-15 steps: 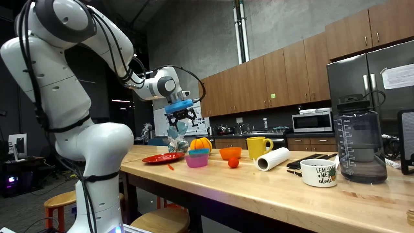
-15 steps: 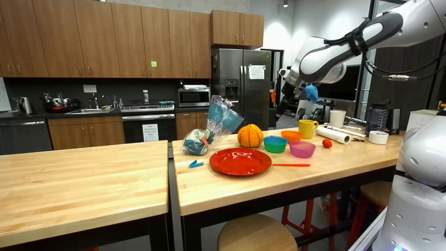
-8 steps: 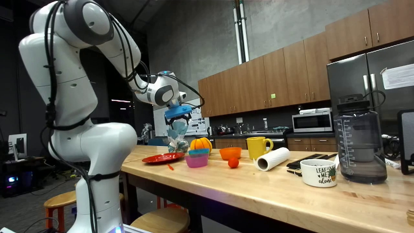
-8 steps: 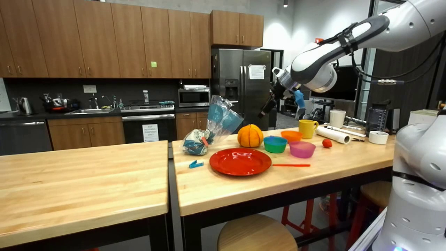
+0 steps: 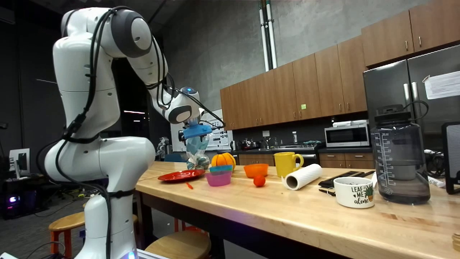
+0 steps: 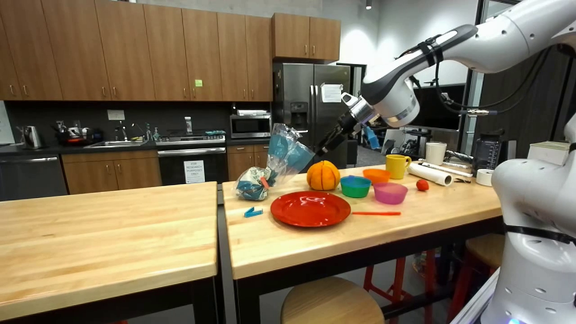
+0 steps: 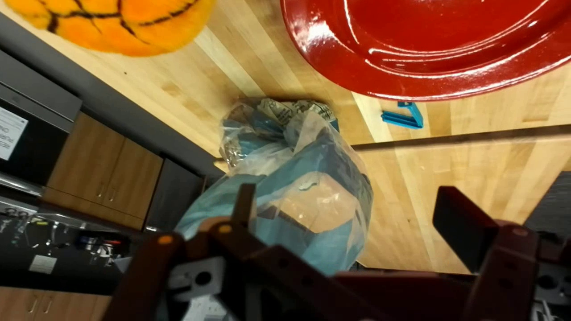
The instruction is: Shift the plastic to the right
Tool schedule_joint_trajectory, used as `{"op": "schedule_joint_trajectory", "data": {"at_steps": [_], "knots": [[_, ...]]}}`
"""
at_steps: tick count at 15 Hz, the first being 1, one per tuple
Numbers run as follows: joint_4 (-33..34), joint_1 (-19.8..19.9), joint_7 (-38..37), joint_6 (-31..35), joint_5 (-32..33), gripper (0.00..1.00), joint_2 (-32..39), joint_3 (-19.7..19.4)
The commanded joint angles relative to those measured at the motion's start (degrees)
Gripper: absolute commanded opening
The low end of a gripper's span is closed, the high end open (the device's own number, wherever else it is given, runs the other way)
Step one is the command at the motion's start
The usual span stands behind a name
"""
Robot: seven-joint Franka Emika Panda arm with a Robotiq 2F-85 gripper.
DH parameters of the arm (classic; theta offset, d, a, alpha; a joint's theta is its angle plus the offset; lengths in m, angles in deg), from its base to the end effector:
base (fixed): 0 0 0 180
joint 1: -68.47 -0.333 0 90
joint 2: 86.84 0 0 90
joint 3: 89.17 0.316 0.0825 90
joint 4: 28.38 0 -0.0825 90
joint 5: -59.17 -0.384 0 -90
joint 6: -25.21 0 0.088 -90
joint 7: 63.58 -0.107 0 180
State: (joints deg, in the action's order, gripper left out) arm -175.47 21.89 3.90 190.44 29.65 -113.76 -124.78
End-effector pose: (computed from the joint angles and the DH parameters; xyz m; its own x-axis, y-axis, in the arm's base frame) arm 0.4530 0.0460 0.4633 0.3990 0.5587 0.7271 0.7157 -0.6854 0.1339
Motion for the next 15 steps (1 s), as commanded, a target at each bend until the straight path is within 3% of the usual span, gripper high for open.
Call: {"op": "schedule_joint_trajectory", "data": {"at_steps": [1, 4, 7, 15], "knots": [[3.9, -9.6, 7.3, 0.0, -5.0, 1.0, 1.9, -8.0], [6.4, -15.7, 9.9, -0.4, -7.0, 1.0, 3.7, -13.5], [8.6, -19.2, 9.0, -0.5, -7.5, 1.0, 6.2, -17.4], [13.3, -22.9, 4.7, -0.8, -8.0, 1.0, 13.3, -22.9]]}}
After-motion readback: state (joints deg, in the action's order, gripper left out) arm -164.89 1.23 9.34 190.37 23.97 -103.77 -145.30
